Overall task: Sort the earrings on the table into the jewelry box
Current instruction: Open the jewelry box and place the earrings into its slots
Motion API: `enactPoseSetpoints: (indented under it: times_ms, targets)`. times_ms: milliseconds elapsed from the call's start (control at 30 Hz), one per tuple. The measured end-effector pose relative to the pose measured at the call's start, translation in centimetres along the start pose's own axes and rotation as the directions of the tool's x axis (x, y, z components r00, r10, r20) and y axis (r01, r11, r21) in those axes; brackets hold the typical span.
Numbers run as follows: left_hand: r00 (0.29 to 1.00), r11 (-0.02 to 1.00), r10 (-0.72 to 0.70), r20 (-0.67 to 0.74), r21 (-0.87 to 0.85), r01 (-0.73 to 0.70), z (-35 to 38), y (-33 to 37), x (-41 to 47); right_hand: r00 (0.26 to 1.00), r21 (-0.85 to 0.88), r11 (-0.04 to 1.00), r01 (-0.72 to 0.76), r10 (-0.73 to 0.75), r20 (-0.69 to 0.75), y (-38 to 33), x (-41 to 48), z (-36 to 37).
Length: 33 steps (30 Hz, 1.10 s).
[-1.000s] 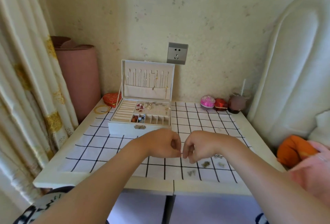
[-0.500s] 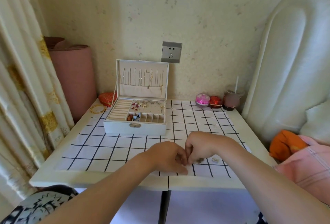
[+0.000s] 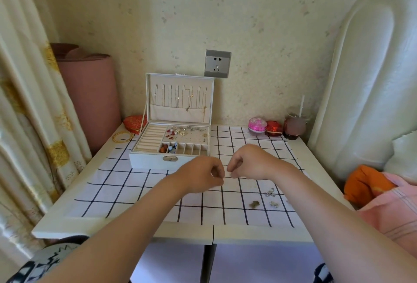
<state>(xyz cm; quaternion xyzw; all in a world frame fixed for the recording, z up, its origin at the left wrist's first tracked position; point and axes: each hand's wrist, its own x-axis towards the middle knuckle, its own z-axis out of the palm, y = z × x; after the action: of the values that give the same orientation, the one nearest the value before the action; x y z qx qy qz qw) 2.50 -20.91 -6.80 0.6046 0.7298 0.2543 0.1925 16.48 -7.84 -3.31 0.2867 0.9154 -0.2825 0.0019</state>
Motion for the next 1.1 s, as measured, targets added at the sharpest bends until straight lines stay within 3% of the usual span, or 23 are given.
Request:
enactPoseSetpoints:
  times_ms: [167,400,767,1000,1100]
  targets:
    - [0.983,0.965,-0.133,-0.123,-0.244,0.1,-2.4,-0.5,1.1,0.978,0.193,0.98,0.05,-0.009,-0.208,-1.6,2.2,-0.4]
    - [0.925,0.87,-0.238,-0.297,-0.488,0.068,-4.9,-1.5,2.6,0.911,0.352,0.91,0.219,-0.062,-0.407,-3.7,5.5,-0.2]
    - [0.84,0.831,-0.294,-0.457,-0.556,-0.011,-9.0,-5.5,5.2,0.845,0.188,0.946,0.264,-0.133,-0.517,-5.6,12.7,-0.9]
    - [0.783,0.783,-0.338,-0.522,-0.618,-0.074,-10.9,-8.8,5.4,0.911,-0.065,0.979,0.194,-0.205,-0.358,-5.7,16.0,0.4]
    - [0.766,0.777,-0.35,-0.54,-0.624,-0.084,-10.9,-9.5,5.5,0.919,-0.097,0.982,0.165,-0.189,-0.345,-5.4,16.7,1.0]
